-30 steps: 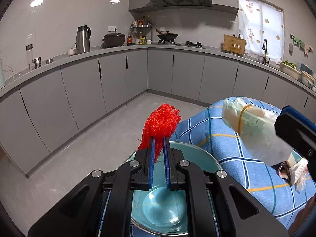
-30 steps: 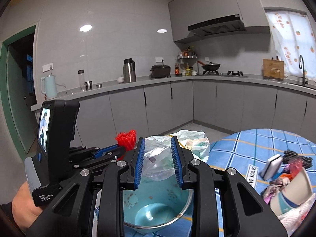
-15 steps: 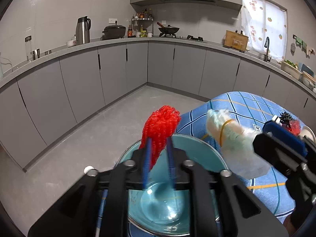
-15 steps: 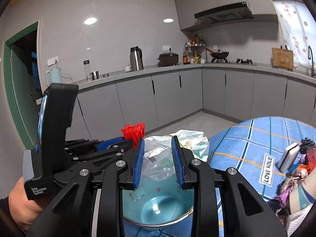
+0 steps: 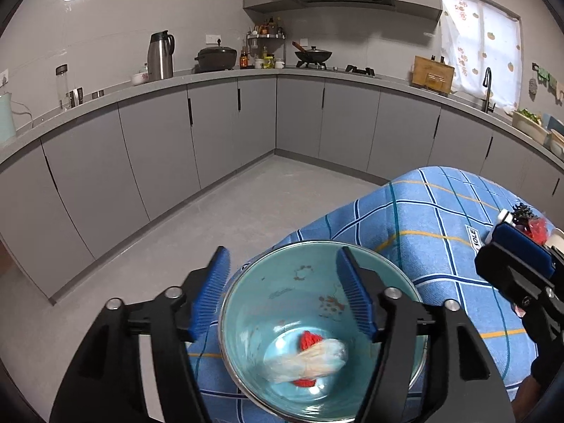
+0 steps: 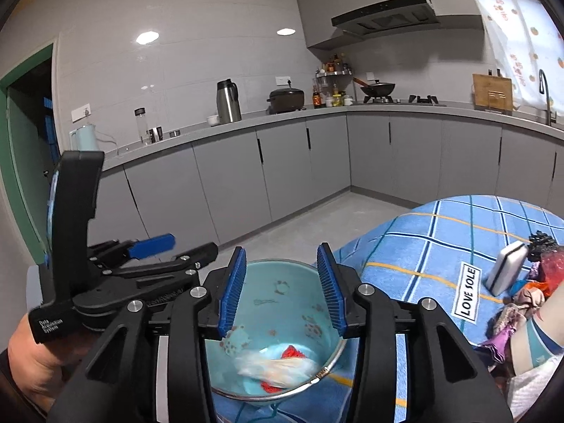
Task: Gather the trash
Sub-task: 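Grasp the white paper cup with the right tool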
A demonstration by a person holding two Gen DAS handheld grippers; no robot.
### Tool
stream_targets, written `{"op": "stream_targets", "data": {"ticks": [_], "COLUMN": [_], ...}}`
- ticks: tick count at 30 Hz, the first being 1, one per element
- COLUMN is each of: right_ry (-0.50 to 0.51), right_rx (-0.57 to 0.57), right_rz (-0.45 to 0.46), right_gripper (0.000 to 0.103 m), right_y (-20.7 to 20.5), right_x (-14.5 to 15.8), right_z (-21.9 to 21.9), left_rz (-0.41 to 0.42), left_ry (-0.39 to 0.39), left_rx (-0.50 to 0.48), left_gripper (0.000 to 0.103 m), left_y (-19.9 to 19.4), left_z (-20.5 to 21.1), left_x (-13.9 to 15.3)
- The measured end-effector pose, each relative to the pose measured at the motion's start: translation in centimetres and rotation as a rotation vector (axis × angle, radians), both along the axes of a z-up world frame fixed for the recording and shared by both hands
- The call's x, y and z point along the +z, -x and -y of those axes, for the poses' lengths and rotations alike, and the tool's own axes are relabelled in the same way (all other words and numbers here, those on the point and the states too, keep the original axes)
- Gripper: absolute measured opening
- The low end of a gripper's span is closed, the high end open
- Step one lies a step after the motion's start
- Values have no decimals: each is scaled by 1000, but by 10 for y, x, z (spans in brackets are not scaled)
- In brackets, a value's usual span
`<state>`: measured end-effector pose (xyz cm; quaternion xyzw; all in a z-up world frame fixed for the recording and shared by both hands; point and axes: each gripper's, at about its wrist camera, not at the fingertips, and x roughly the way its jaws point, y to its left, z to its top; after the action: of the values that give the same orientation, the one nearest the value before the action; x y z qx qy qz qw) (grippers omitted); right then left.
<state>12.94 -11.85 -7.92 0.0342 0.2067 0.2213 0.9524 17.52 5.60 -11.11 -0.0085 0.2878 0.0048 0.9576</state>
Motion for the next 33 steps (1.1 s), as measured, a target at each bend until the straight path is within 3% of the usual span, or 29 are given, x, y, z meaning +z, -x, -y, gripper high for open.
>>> {"op": "stream_targets", "data": {"ticks": [7, 14, 24, 29, 33], "right_ry": [16, 28, 99, 120, 123], "right_rx": [-44, -109, -377, -498, -520], "right_rz": [9, 30, 61, -2, -40], "right_gripper": [50, 51, 51, 51, 50], "right_y": [16, 32, 50, 44, 41], "right_x": [5, 9, 15, 3, -7], "right_z": [13, 37, 119, 161, 178], "left_rz": [11, 8, 35, 65, 55], "left_ry": [-8, -29, -59, -76, -75], "left_rx": [-17, -67, -181, -211, -252], "left_gripper": [79, 84, 91, 97, 97], "left_y": [7, 16, 23, 21, 18], "left_z": [11, 40, 108, 139, 161], "left_x": [1, -4, -6, -5, -7]}}
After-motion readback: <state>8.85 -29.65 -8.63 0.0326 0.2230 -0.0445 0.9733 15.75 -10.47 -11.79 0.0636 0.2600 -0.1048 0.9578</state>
